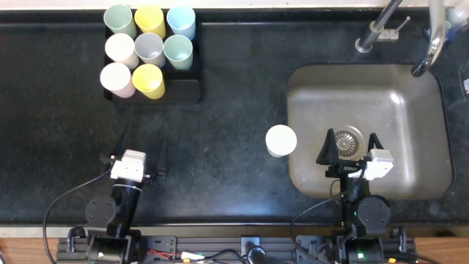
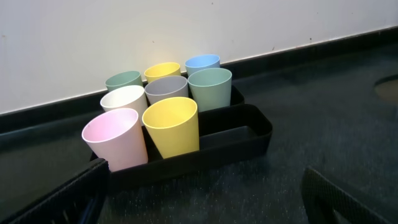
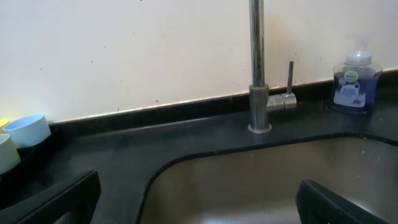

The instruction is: Store Cups

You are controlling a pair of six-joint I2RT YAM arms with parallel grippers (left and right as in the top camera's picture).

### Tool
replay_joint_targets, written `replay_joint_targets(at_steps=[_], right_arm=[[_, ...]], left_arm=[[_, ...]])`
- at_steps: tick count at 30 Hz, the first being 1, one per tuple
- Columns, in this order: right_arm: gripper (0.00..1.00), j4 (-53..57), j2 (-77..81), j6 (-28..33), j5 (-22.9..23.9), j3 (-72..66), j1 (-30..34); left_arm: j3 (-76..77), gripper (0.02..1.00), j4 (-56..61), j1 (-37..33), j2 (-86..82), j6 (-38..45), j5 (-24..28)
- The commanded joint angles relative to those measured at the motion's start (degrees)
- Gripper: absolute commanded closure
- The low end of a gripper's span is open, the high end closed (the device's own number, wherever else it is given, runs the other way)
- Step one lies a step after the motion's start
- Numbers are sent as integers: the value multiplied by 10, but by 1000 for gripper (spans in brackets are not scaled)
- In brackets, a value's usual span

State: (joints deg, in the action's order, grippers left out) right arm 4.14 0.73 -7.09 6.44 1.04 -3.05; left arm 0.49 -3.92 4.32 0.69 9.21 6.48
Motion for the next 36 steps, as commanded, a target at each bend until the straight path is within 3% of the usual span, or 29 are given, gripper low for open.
replay_joint_targets(at_steps=[1,28,31,36], right_arm=[[3,-3,-4,-2,2,-8,-3],[3,-14,-4,-2,-2,5,-3],[3,67,8,-2,-6,73,-3],[3,291,144,-2,-4,299,-3]], left_arm=[[0,18,-3,-1,-5,8,8],[0,20,-3,-1,-5,8,8],[0,20,-3,-1,-5,8,8],[0,20,-3,-1,-5,8,8]])
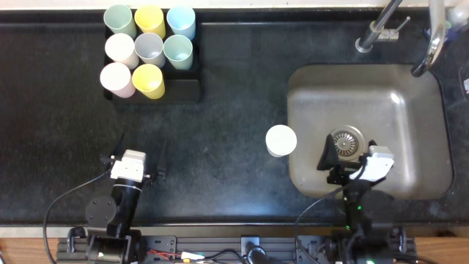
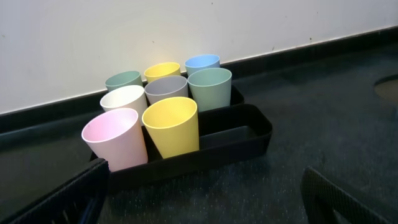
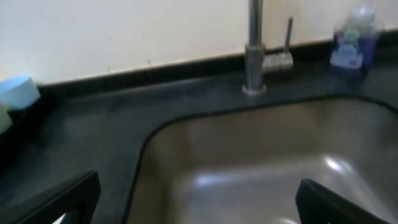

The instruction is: Store Cups

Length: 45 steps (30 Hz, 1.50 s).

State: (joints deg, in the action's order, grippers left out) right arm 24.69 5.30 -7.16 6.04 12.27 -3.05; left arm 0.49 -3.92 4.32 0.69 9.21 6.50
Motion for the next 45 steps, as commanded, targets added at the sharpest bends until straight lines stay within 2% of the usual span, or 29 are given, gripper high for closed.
replay_joint_targets(at_steps=[1,4,8,13,15,18,21,32,45], right_arm=[[3,127,145,-1,0,243,-3],[3,258,327,6,29,429,-6],[3,423,521,73,69,605,-45],[3,567,695,140,75,702,-112],[5,569,759,179,39,699,-127],[3,555,806,261,-59,699,-127],[3,537,841,279,-96,699,-123],[3,524,921,295,-113,699,-115],[3,517,977,302,-109,699,-114]], left_arm=[[0,18,-3,-1,-5,8,8],[0,20,-3,-1,-5,8,8],[0,20,-3,-1,-5,8,8],[0,20,-3,-1,-5,8,8],[0,20,-3,-1,-5,8,8],[0,20,-3,-1,-5,8,8],[0,20,-3,-1,-5,8,8],[0,20,-3,-1,-5,8,8],[0,18,-3,-1,-5,8,8]])
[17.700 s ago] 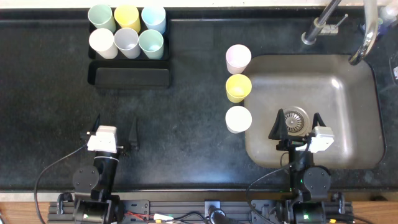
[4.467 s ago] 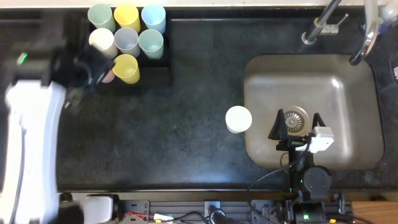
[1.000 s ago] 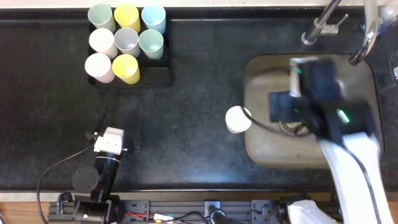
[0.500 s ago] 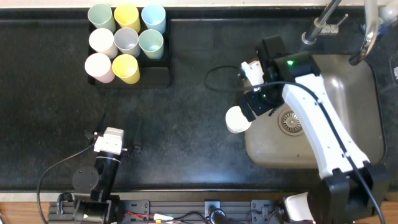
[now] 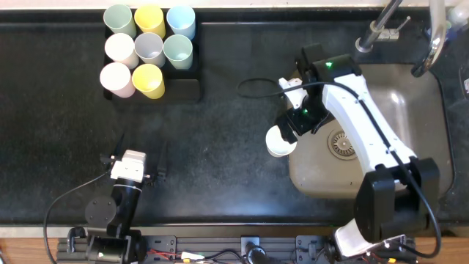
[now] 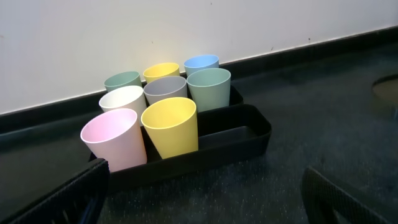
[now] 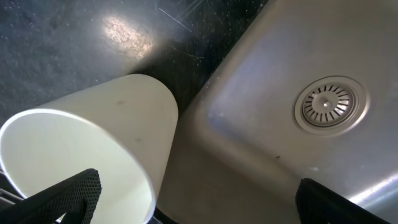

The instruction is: Store Cups

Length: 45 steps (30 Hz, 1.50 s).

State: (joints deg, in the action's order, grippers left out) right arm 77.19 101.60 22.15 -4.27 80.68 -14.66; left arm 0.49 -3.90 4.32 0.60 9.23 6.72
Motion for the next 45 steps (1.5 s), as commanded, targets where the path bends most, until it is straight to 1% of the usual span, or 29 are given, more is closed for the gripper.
replay_joint_targets(at_steps=[1,4,5,6,7,8,9,10,14,19,24,26,27,29,30,31,36,39,42,45], right_arm=[[3,-11,19,9,-6,15,2],[7,-16,28,8,-6,15,2],[38,-16,28,8,-6,15,2],[139,-16,28,9,-6,15,2],[251,-16,28,9,-6,15,2],[461,-16,28,9,-6,15,2],[814,-17,28,8,-6,15,1],[954,-16,28,7,-7,15,-2],[958,9,21,-16,-7,46,-31],[958,67,20,-63,-2,189,-67],[958,81,52,-110,0,386,-113],[958,96,92,-127,0,476,-130],[958,112,126,-137,-5,546,-143],[958,130,174,-144,-5,627,-160],[958,137,201,-144,3,671,-171],[956,137,233,-145,22,713,-189],[958,119,280,-145,24,725,-235],[958,106,304,-145,36,725,-245],[956,93,327,-145,67,725,-250],[958,92,337,-145,67,724,-250]], left_arm=[[0,20,-3,-1,-4,8,6],[0,20,-3,-1,-4,8,6],[0,20,-3,-1,-4,8,6],[0,18,-3,-1,-4,8,6],[0,18,-3,-1,-4,8,6],[0,20,-3,-1,-4,8,6],[0,20,-3,-1,-4,8,6],[0,20,-3,-1,-4,8,6],[0,20,-3,-1,-4,8,6],[0,20,-3,-1,-4,8,6],[0,20,-3,-1,-4,8,6],[0,20,-3,-1,-4,8,6],[0,20,-3,-1,-4,8,6],[0,20,-3,-1,-4,8,6],[0,20,-3,-1,-4,8,6],[0,20,-3,-1,-4,8,6],[0,20,-3,-1,-4,8,6],[0,20,-3,-1,-4,8,6],[0,20,-3,-1,-4,8,6],[0,18,-3,-1,-4,8,6]])
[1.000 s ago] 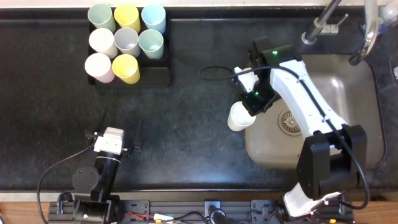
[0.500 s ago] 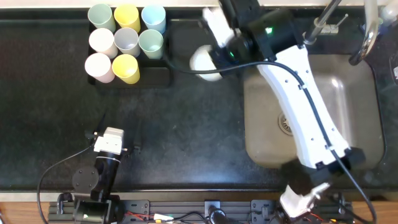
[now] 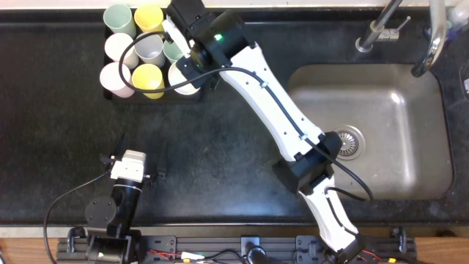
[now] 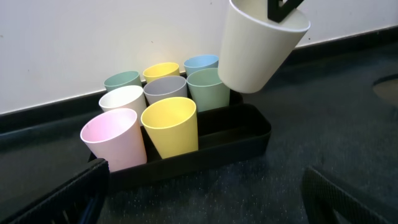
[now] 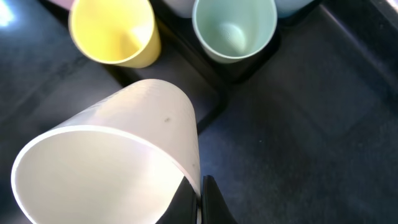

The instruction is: Store Cups

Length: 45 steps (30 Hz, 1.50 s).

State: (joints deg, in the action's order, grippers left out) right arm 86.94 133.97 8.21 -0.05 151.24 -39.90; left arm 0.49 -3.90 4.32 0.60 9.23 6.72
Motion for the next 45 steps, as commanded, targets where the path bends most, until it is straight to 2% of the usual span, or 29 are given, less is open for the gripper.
replay_joint_targets(at_steps=[1,10,45], right_arm=[[958,-5,18,-6,24,19,2],[958,-5,63,-3,26,19,-14],[958,-32,122,8,46,18,-13]], left_arm=[[0,20,-3,-1,-4,8,6],[0,18,-3,-1,-4,8,6],[0,20,-3,-1,-4,8,6]])
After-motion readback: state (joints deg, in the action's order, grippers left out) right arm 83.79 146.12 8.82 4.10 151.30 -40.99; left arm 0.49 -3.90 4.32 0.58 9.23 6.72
